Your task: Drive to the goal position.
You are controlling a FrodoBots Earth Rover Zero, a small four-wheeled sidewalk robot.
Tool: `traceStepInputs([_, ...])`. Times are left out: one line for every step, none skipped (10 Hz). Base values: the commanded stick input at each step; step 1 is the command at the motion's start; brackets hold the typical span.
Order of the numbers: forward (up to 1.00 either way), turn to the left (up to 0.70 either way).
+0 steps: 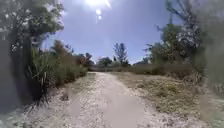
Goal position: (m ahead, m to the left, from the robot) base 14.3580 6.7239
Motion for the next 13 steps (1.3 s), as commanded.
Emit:
traceStepInputs([0.70,0.00])
traceStepInputs([0.70,0.00])
traceStepInputs([0.70,0.00])
traceStepInputs([0.70,0.00])
traceStepInputs([0.70,0.00])
traceStepInputs([0.70,0.00])
traceStepInputs([0.70,0.00])
traceStepInputs([0.70,0.00])
traceStepInputs([0.70,0.00])
traceStepInputs([0.70,0.00])
traceStepInputs([0.70,0.00])
traceStepInputs([0.70,0.00])
traceStepInputs([0.70,0.00])
